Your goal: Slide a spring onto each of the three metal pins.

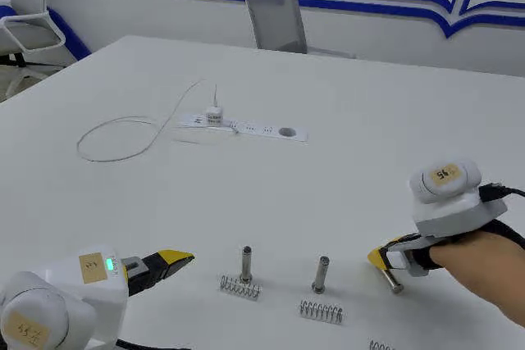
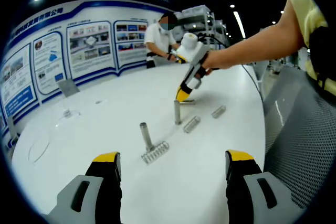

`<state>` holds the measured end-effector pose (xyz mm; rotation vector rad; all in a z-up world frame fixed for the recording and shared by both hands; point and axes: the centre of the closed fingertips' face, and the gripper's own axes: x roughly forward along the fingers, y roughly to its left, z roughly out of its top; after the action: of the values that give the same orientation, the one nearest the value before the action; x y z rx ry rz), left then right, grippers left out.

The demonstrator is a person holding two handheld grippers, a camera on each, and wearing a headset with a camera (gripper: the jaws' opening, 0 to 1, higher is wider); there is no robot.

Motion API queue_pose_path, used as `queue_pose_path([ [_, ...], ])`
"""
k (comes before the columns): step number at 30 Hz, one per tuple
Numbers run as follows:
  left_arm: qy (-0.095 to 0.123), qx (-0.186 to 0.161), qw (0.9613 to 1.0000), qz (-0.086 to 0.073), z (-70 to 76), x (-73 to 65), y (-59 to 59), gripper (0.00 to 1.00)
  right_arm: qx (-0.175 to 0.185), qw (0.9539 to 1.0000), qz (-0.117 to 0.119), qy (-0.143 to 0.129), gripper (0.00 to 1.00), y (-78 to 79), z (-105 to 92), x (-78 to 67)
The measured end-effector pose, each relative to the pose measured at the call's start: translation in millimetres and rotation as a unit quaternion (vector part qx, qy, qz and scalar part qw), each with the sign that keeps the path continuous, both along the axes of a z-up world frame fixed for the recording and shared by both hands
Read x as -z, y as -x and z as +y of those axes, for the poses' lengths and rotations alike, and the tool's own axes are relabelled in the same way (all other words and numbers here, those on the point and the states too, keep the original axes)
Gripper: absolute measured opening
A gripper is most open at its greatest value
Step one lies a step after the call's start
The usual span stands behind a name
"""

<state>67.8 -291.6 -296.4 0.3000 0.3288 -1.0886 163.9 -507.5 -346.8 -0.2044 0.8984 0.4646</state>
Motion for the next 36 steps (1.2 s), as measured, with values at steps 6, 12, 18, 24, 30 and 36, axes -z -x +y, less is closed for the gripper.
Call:
queue_pose_path([
  [6, 0.002, -0.001, 1.0, 0.0, 0.1, 0.4, -0.8, 0.83, 0.007, 0.9999, 0.008, 0.006, 0.11, 0.9, -1.5, 4.4],
  [12, 0.003, -0.001, 1.0, 0.002, 0.0, 0.8, -0.7, 0.83, 0.012, 0.9998, 0.011, 0.012, 0.11, 0.8, -1.6, 5.6],
  [18, 0.005, -0.002, 1.0, 0.002, -0.2, 0.9, -1.2, 0.82, 0.008, 0.9995, 0.01, 0.028, 0.09, 0.7, -1.9, 6.5],
  [24, 0.005, -0.001, 1.0, 0.004, -0.5, 1.8, -1.1, 0.82, 0.014, 0.9994, 0.017, 0.027, 0.09, 0.7, -2.6, 6.7],
  [30, 0.006, -0.001, 1.0, 0.001, -1.2, -0.5, -3.6, 0.82, 0.027, 0.9994, 0.017, 0.01, 0.09, 1.6, -4.2, 6.6],
  [36, 0.005, 0.0, 1.0, 0.001, -1.1, -0.9, -4.1, 0.82, 0.03, 0.9995, 0.007, 0.0, 0.09, 6.8, -6.5, -4.1],
])
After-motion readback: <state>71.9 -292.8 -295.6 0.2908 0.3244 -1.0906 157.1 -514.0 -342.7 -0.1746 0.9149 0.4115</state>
